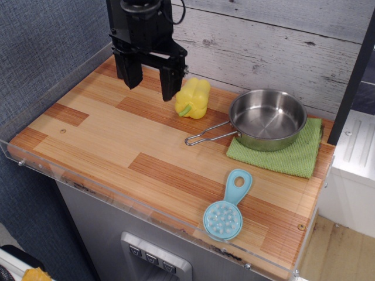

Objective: Move the blue brush behind the pot with the green cloth

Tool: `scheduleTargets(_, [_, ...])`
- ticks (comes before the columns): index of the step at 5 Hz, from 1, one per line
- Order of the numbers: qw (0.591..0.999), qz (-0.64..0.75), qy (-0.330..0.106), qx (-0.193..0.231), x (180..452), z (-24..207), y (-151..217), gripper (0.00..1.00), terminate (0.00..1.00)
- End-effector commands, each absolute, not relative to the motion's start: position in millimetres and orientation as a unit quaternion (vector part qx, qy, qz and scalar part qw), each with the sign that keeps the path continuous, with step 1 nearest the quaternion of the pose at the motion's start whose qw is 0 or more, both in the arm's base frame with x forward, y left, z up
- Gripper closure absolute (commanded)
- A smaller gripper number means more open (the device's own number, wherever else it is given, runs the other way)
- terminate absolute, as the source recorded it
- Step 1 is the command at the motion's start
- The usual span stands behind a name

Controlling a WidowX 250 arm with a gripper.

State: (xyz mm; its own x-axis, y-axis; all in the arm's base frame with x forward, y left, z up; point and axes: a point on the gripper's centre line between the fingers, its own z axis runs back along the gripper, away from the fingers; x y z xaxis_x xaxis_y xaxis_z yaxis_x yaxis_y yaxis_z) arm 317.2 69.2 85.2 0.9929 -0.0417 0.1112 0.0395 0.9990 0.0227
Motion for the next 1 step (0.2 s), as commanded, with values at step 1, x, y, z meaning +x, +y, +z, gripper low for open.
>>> scheduleTargets(1, [0.996,-0.022,-0.086,0.019,312.1,94.2,69.3,0.00,1.00])
